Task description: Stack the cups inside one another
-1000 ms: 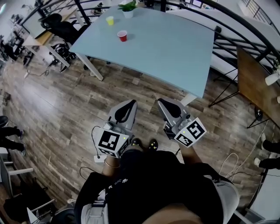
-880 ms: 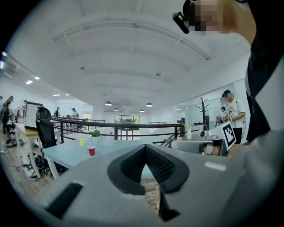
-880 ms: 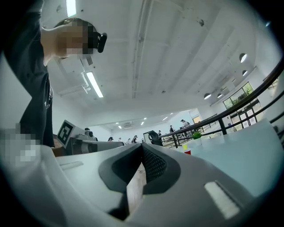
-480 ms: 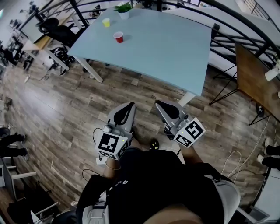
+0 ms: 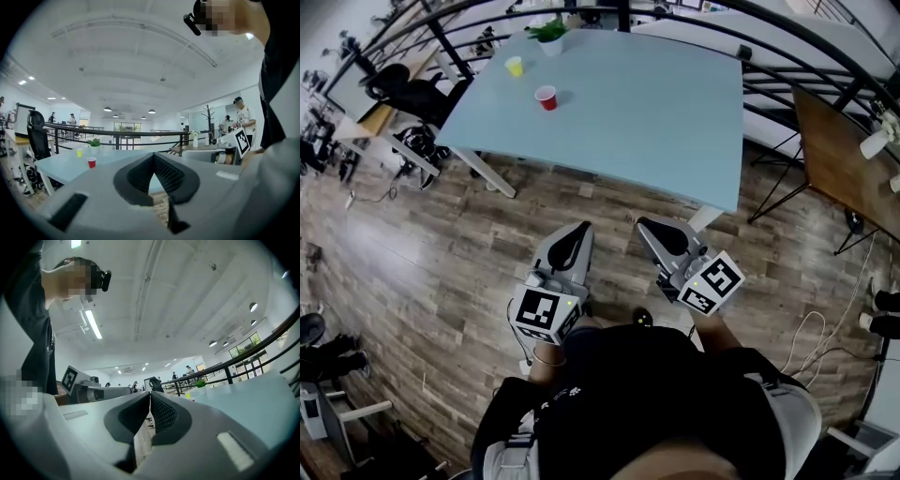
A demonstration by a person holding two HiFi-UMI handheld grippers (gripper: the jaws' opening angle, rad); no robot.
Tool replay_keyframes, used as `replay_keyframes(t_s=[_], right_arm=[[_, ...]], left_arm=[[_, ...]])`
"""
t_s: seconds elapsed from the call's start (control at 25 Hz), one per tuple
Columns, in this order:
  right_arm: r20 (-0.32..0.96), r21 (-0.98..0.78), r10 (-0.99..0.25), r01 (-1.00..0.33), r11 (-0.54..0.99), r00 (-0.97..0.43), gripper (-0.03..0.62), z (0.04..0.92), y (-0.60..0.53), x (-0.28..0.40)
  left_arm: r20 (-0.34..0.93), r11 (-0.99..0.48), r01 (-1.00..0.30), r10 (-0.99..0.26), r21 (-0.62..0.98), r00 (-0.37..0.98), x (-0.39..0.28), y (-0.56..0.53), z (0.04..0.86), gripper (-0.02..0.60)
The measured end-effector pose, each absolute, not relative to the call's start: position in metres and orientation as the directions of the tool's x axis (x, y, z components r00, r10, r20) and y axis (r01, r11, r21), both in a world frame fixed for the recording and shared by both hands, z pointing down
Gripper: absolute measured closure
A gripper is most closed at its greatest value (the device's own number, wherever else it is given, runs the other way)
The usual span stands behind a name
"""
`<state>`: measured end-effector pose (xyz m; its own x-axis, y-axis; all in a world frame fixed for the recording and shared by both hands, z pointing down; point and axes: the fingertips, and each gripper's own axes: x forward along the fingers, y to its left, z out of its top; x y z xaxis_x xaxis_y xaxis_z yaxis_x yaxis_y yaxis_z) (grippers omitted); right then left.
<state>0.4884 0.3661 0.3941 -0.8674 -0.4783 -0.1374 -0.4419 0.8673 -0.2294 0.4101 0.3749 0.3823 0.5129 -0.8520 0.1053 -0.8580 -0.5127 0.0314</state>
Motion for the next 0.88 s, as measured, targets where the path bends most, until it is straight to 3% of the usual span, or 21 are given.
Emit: replay_keyframes(t_s=[0.88], right_arm=[[-0.095,-0.197,-0.539,-0.514,0.835,-0.837,0.592,0.383,0.277,0.349]], left_arm=[[0.085,-0.539,-0.841,-0.837,0.049,0.541,0.258,0.279,0.375,0.589]])
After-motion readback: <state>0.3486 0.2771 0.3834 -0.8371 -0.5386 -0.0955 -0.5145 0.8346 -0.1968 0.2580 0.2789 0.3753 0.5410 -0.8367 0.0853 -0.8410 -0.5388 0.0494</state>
